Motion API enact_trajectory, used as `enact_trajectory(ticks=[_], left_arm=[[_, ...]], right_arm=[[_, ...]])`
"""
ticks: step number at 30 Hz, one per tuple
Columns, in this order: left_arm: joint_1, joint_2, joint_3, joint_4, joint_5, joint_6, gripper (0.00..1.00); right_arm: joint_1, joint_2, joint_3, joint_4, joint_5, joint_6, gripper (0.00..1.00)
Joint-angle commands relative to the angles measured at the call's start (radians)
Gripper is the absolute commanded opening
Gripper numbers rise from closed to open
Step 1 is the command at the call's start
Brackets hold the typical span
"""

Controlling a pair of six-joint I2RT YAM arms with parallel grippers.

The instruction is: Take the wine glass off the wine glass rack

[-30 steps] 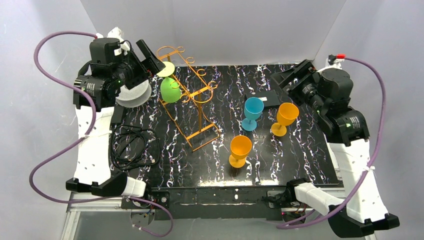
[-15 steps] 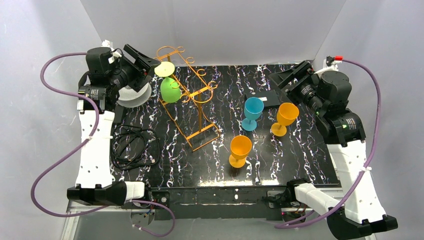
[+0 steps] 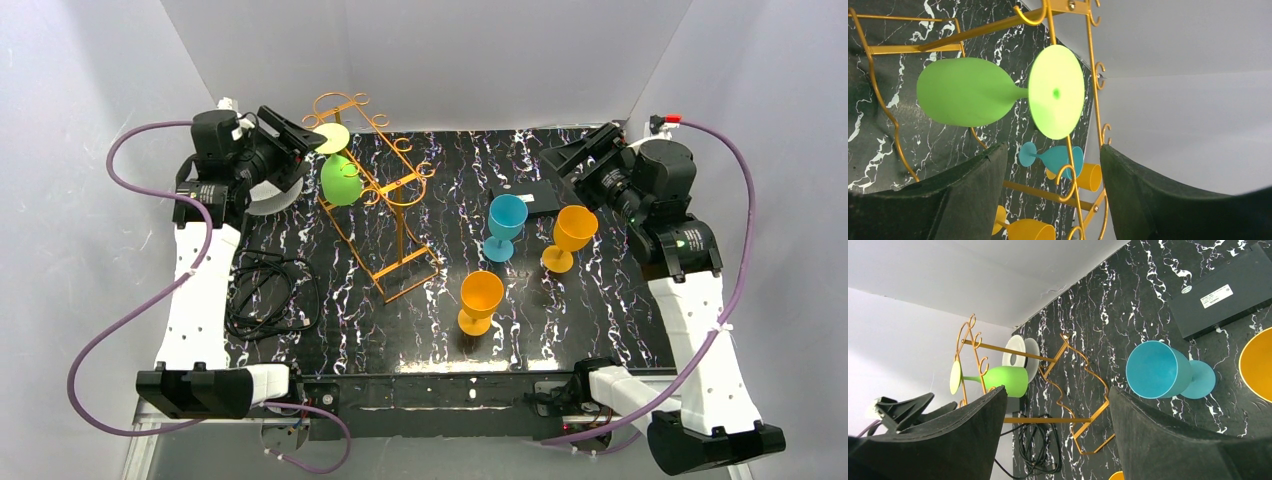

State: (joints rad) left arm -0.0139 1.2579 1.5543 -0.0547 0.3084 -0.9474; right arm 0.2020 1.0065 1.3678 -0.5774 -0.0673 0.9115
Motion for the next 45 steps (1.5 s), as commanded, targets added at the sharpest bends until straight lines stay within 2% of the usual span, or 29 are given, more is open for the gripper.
enact_trajectory(ticks=[1,4,5,6,7,24,28,29,30,36,45], left_arm=[[0.007,-0.034,-0.041,0.098,0.011,-0.004,0.65],[0.006,-0.040,-0.064,0.125,-0.005,-0.004,0.64],[0.007,-0.045,-0.077,0.135,-0.014,-0.006,0.63],[0.006,-0.047,-0.086,0.145,-0.023,-0.009,0.63],[0.007,-0.048,-0.093,0.157,-0.029,-0.012,0.62],[0.007,0.044,-0.104,0.267,-0.031,-0.048,0.47],[0.005,0.066,-0.091,0.273,-0.026,-0.056,0.37],[0.005,0.070,-0.095,0.272,-0.024,-0.058,0.36],[0.005,0.070,-0.097,0.274,-0.025,-0.060,0.35],[0.005,0.077,-0.081,0.273,-0.023,-0.066,0.20],[0.005,0.072,-0.044,0.246,-0.038,-0.059,0.14]], right_arm=[[-0.012,-0.047,0.008,0.019,-0.007,-0.005,0.82],[-0.016,-0.042,0.017,0.018,-0.005,-0.005,0.82],[-0.017,-0.037,0.025,0.016,-0.008,-0.458,0.82],[-0.016,-0.030,0.031,0.017,-0.014,-0.111,0.82],[-0.017,-0.025,0.034,0.018,-0.021,-0.072,0.82],[-0.016,-0.002,0.036,0.037,-0.026,-0.072,0.82],[-0.016,0.026,0.055,0.049,-0.027,-0.072,0.82],[-0.016,0.031,0.056,0.051,-0.028,-0.158,0.82],[-0.017,0.035,0.057,0.052,-0.027,-0.056,0.82],[-0.006,0.045,0.058,0.055,-0.026,-0.053,0.82],[-0.004,0.042,0.055,0.059,-0.027,-0.053,0.82]])
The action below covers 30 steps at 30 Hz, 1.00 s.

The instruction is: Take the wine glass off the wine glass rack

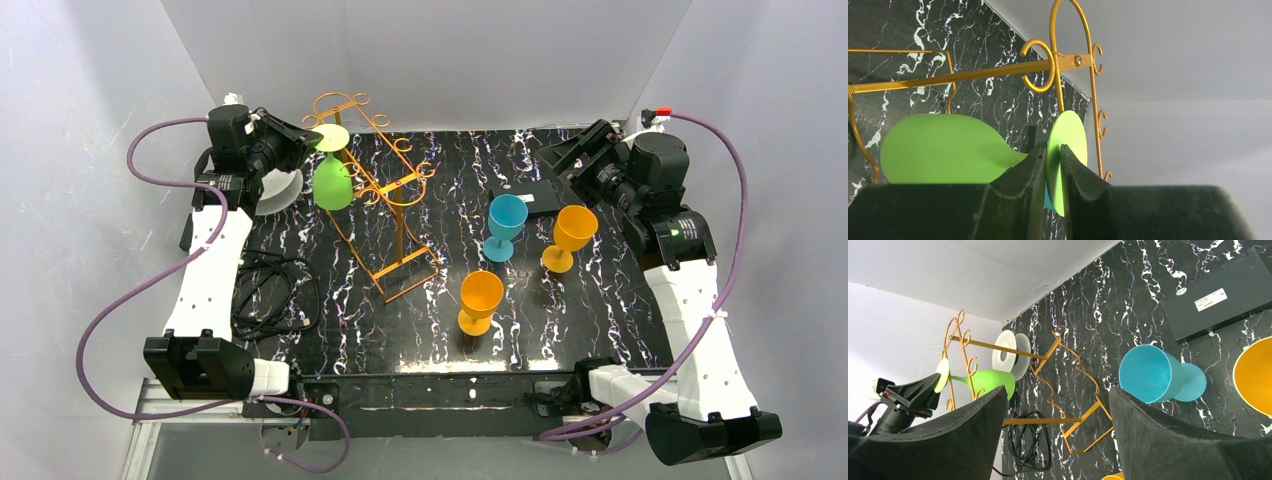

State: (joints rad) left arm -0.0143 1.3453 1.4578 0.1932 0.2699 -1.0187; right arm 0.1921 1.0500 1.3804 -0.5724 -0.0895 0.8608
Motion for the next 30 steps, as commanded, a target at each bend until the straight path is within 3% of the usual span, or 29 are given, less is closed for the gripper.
enact_trajectory(ticks=[1,21,30], left_arm=[[0.006,-0.016,0.058,-0.006,-0.002,0.013,0.13],[0.004,-0.044,0.067,-0.032,-0.032,0.011,0.00],[-0.007,-0.040,0.079,-0.030,-0.048,0.002,0.00]], right_arm=[[0.006,-0.002,0.041,0.054,-0.006,-0.001,0.82],[0.006,-0.015,0.023,0.059,-0.025,0.011,0.82],[0.006,-0.022,0.010,0.062,-0.033,0.011,0.82]])
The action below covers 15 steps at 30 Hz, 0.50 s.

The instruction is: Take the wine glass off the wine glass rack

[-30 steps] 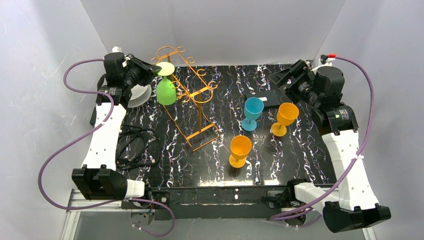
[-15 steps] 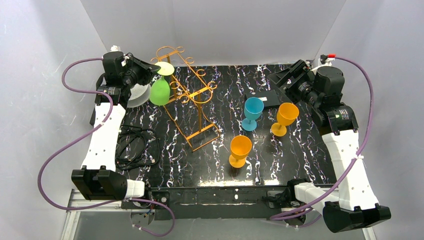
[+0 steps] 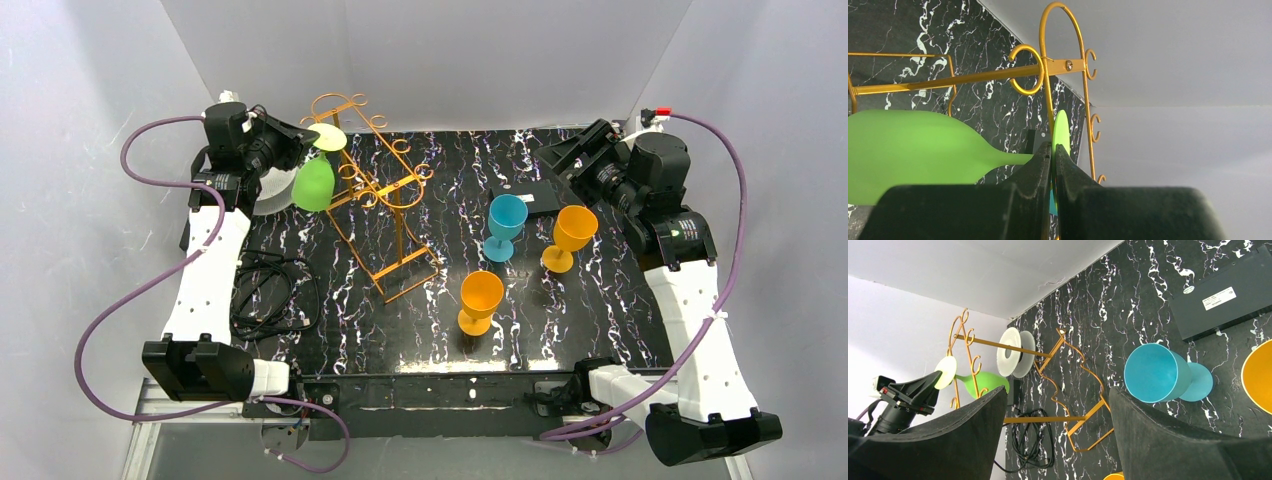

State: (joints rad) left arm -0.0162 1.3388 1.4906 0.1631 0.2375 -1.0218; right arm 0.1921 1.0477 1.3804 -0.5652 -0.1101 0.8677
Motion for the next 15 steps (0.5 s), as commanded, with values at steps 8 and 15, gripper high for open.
enact_trajectory(ticks=[8,15], left_arm=[[-0.031,-0.026,0.080,-0.008,-0.043,0.019,0.00],[-0.045,-0.025,0.087,-0.011,-0.052,0.018,0.00]], right_arm=[[0.007,-0.029,0.002,0.056,-0.008,0.005,0.82],[0.010,-0.037,-0.001,0.054,-0.001,0.005,0.82]])
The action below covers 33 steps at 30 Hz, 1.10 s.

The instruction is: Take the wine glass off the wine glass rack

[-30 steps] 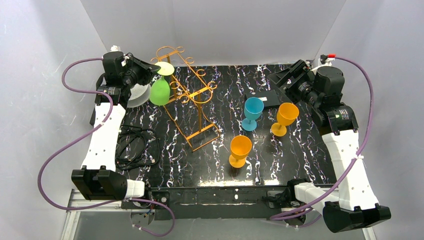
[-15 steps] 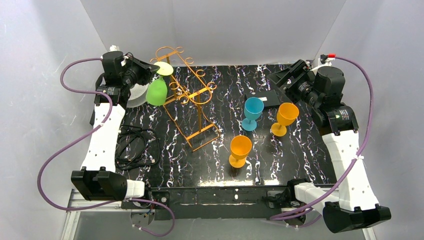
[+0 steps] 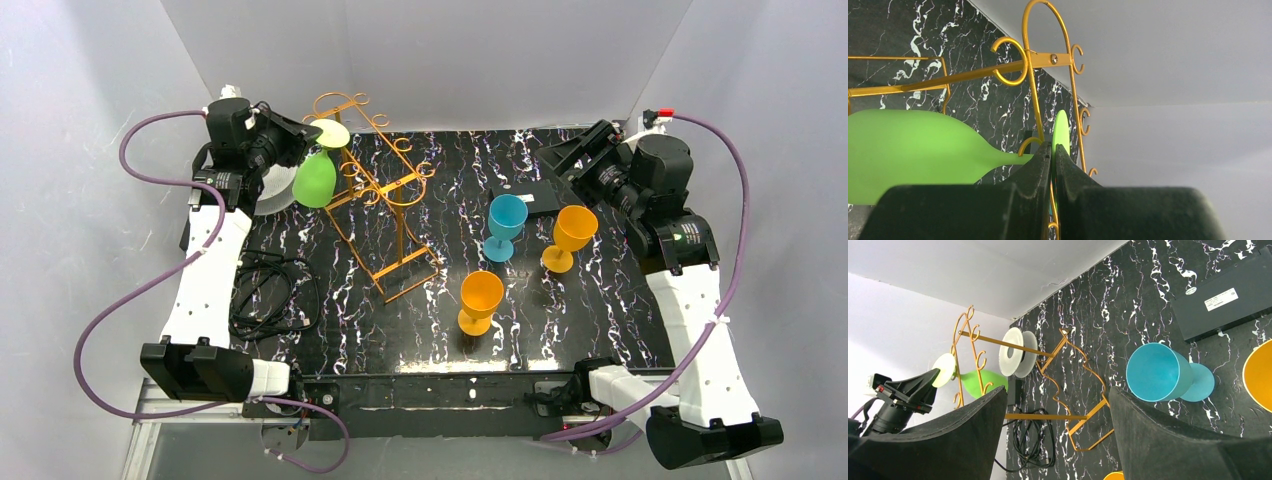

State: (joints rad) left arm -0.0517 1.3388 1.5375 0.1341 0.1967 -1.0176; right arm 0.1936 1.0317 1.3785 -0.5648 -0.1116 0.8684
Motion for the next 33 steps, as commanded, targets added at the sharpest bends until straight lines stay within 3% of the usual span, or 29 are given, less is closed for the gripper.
enact_trajectory(ticks=[1,3,4,6,33], left_arm=[[-0.012,-0.027,0.042,0.018,-0.013,0.016,0.00],[-0.015,-0.029,0.040,0.016,-0.015,0.017,0.00],[-0.016,-0.029,0.041,0.016,-0.016,0.019,0.00],[-0.018,-0.032,0.041,0.015,-0.019,0.020,0.00],[-0.020,-0.140,0.016,-0.048,-0.064,0.101,0.00]], right_arm=[[0.009,-0.023,0.001,0.053,0.003,0.004,0.82],[0.010,-0.027,-0.002,0.051,0.007,0.004,0.82],[0.011,-0.028,-0.002,0.050,0.008,-0.099,0.82],[0.013,-0.030,-0.004,0.049,0.010,0.009,0.82],[0.030,-0.059,-0.028,0.042,0.018,0.023,0.82]])
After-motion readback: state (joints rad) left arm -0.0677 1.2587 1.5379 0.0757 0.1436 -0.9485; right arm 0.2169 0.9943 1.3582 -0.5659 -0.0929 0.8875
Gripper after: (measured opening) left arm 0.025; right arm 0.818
